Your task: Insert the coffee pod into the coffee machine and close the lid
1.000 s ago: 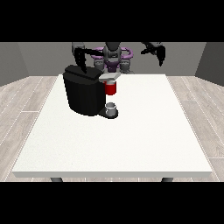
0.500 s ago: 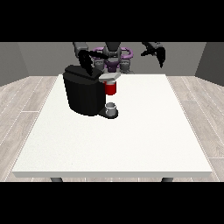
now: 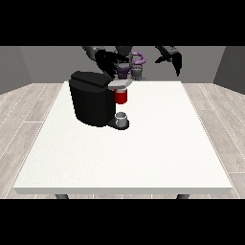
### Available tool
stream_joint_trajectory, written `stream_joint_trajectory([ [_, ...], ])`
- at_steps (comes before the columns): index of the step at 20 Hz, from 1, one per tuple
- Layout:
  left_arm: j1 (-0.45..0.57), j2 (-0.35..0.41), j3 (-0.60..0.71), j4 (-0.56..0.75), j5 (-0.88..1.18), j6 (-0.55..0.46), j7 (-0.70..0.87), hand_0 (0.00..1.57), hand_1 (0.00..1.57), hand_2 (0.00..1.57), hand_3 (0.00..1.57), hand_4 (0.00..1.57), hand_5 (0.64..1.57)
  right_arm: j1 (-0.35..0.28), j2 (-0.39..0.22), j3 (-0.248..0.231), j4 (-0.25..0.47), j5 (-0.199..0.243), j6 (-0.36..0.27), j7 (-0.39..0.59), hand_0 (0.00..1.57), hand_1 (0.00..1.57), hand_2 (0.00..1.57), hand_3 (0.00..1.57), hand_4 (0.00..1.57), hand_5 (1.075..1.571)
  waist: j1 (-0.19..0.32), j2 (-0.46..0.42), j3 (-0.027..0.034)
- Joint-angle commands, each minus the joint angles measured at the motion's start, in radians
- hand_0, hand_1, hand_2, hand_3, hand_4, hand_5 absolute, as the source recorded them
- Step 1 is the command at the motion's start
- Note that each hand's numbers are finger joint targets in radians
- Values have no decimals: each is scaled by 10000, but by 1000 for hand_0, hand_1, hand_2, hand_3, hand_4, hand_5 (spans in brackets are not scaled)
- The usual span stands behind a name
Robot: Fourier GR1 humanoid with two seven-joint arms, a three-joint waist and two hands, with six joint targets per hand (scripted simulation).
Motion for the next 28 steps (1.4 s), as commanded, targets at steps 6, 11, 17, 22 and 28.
stream_joint_trajectory([
  [6,120,193,-165,-147,19,-168,-1,0,0,0,0,319,1571,-771,567,617,269,787,-458,-222,0,0,0,0,0,1571,339,108,2],
  [11,-194,324,90,267,279,-277,-45,0,0,0,0,326,1571,-1875,920,1088,346,1305,-641,616,0,0,0,0,203,1571,408,149,-3],
  [17,-761,673,302,20,557,-485,-202,0,0,0,0,407,1571,-2759,596,676,879,1552,-920,54,0,0,0,0,160,1571,795,1082,-1],
  [22,-1088,466,66,-89,496,-365,-210,0,0,0,0,397,1571,-3726,528,725,1244,1873,-1013,127,0,0,0,0,87,1571,1220,1481,-1],
  [28,-1357,402,-301,-459,437,-529,-221,0,0,0,0,399,1571,-4974,34,386,1819,2014,-995,411,0,0,0,0,0,1571,1885,1945,-3],
])
